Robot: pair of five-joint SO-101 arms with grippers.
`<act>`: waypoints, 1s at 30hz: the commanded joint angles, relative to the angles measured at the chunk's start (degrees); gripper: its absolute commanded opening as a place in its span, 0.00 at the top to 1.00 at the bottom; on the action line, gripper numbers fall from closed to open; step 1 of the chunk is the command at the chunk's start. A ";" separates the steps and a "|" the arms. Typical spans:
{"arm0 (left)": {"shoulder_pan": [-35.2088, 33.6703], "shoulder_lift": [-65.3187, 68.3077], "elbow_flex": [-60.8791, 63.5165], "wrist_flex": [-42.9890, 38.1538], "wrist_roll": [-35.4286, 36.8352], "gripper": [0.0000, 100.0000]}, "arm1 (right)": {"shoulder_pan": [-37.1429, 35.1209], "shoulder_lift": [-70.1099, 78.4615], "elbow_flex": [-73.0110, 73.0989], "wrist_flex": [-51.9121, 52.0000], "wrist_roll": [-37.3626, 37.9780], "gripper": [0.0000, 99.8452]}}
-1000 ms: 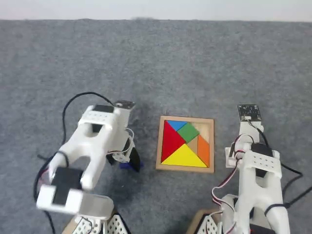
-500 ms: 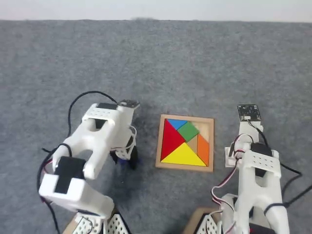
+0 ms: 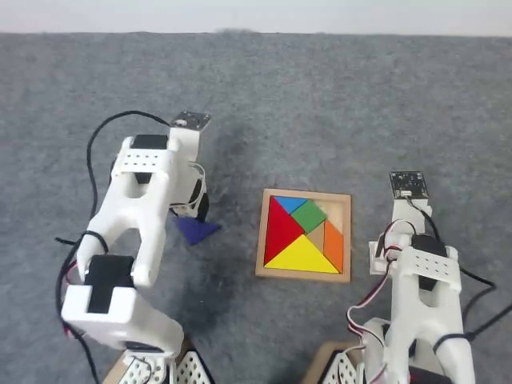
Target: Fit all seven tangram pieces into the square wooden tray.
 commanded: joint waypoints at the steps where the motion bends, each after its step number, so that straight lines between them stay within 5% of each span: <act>1: 2.37 1.93 -2.59 -2.90 -3.16 0.81 | 0.57 0.57 -0.18 -1.27 -0.62 0.99; 7: 3.16 1.58 -2.68 -0.44 -27.78 0.76 | 0.48 0.57 -0.18 -1.27 -0.53 0.99; 13: 0.18 1.32 -2.68 -0.26 -42.55 0.76 | 0.48 0.57 -0.18 -1.27 -0.53 0.99; 21: -1.93 6.15 -2.77 -1.32 -52.04 0.76 | 0.40 0.57 -0.18 -1.27 -0.53 0.99; 30: -0.53 12.31 -2.77 -4.75 -52.22 0.77 | 0.31 0.57 -0.18 -1.27 -0.53 0.99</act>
